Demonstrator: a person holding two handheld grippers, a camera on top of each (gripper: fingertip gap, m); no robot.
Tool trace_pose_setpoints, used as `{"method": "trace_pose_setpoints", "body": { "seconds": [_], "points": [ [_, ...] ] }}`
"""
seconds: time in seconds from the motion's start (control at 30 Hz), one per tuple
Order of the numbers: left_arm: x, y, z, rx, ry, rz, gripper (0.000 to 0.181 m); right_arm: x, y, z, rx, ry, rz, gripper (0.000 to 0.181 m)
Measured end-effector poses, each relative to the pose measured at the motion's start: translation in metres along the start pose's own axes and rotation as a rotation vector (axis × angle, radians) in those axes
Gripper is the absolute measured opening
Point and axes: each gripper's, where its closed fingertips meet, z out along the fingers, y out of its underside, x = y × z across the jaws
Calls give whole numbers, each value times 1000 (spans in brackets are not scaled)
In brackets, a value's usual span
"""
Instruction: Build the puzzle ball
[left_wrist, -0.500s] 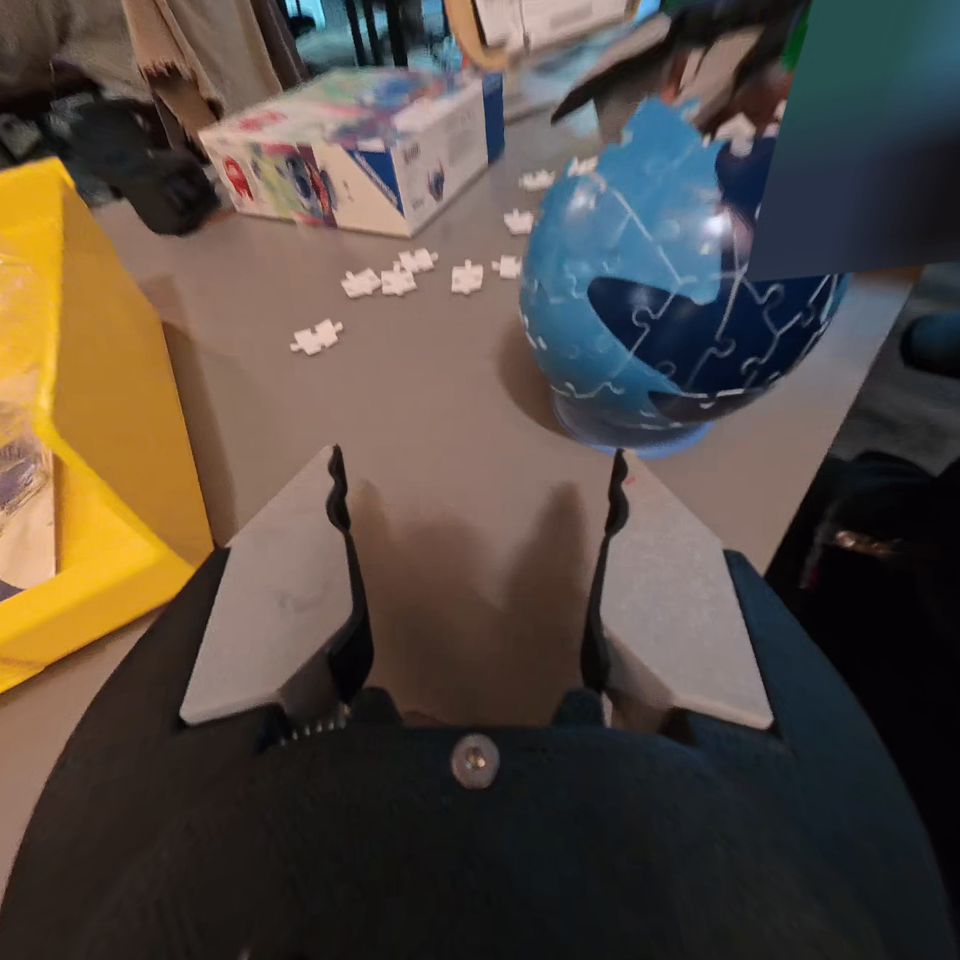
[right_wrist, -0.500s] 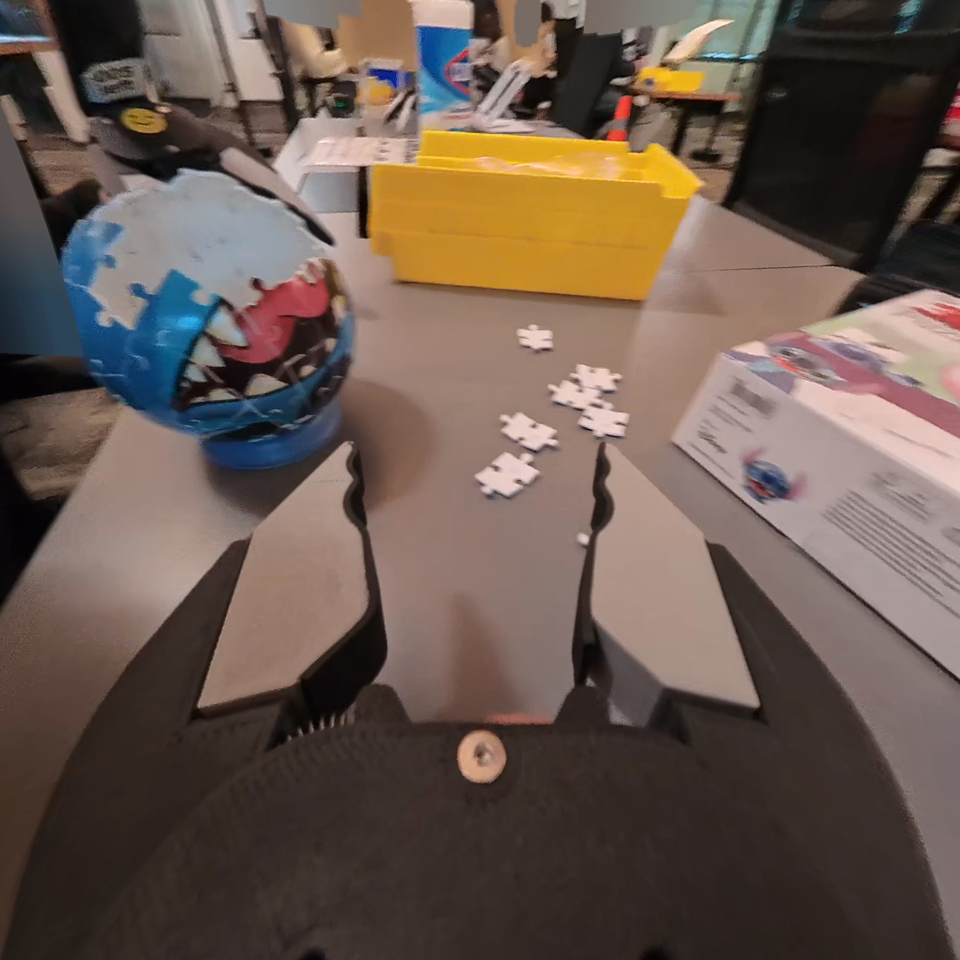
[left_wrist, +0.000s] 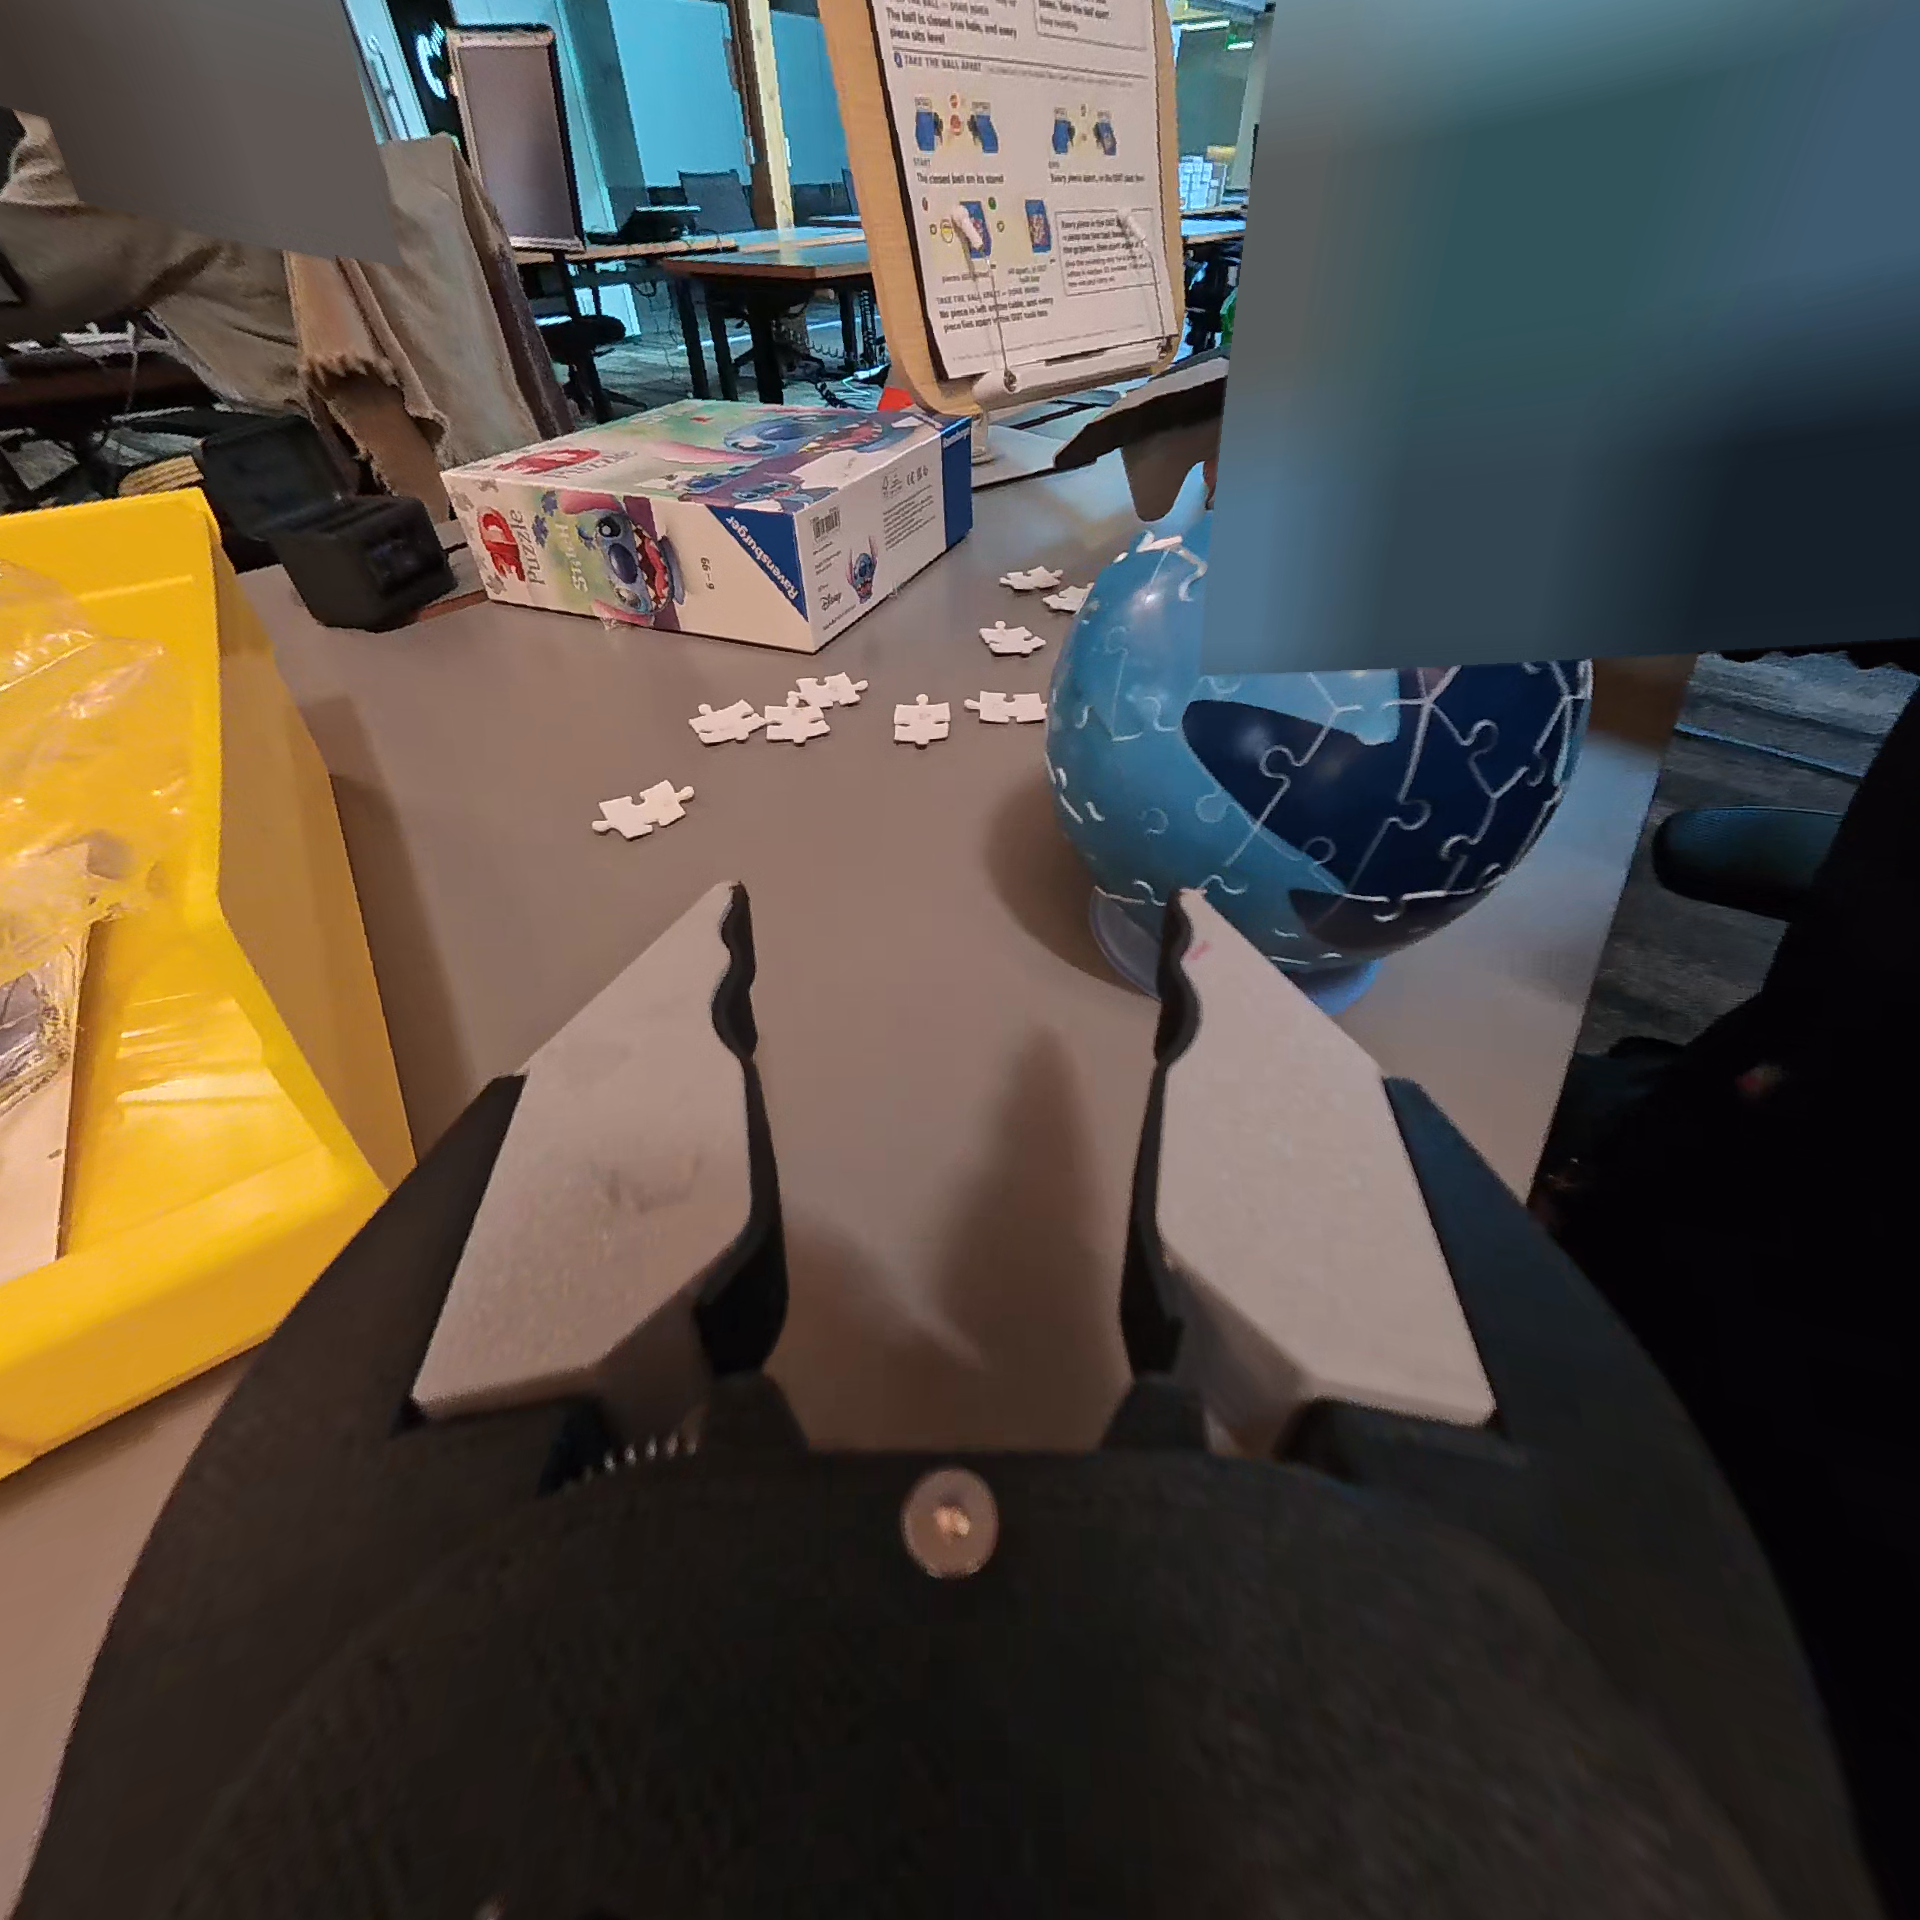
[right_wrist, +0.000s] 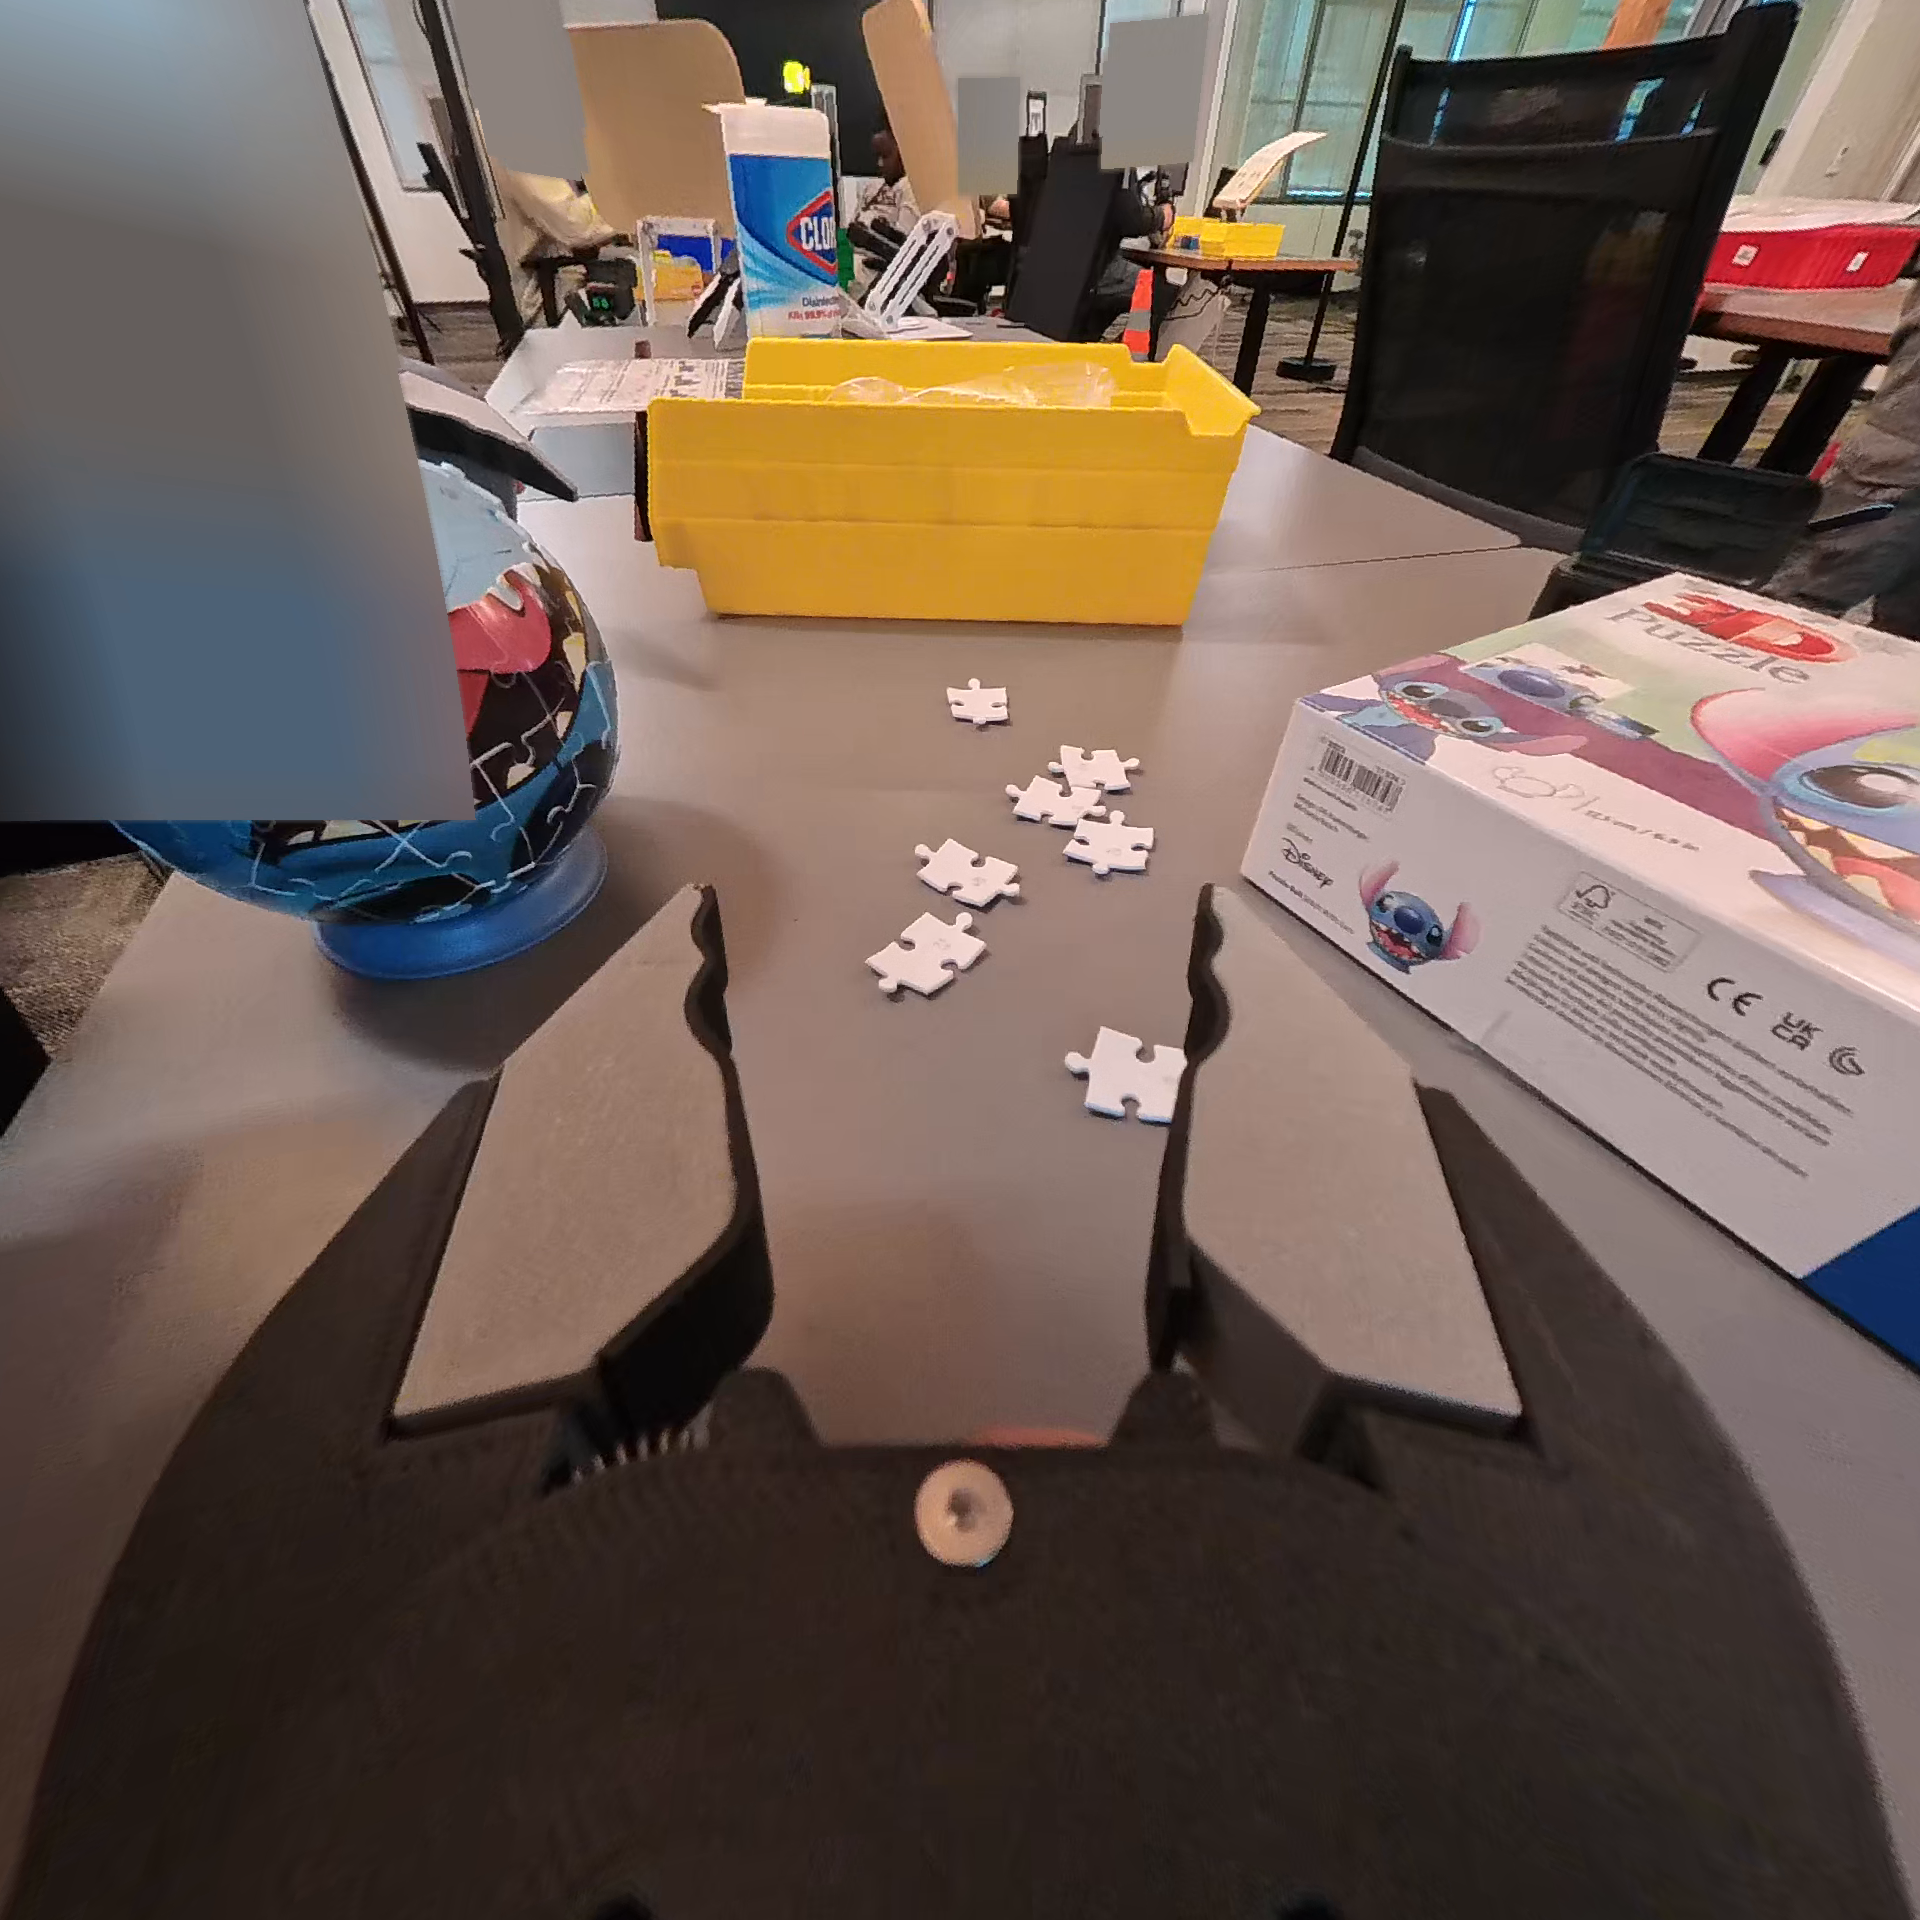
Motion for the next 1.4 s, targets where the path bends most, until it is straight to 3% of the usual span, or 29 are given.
{"method": "trace_pose_setpoints", "body": {
  "seconds": [0.4, 0.53, 0.67, 0.87, 1.4],
  "points": [
    [5, -2, -1, 17, 21, 29, 77, -2, 0, -1, 2, -31, 17, 85],
    [9, -1, -1, 11, 36, 46, 79, -8, 2, 0, -15, -89, 22, 72],
    [19, 4, 3, -31, 90, 85, 85, -37, 15, 6, -117, -221, -4, 87],
    [28, 12, 7, -86, 133, 125, 93, -81, 17, 19, -157, -321, -17, 89],
    [24, 7, 4, -49, 100, 121, 84, -86, 12, 33, -146, -290, 30, 87]
  ]
}}
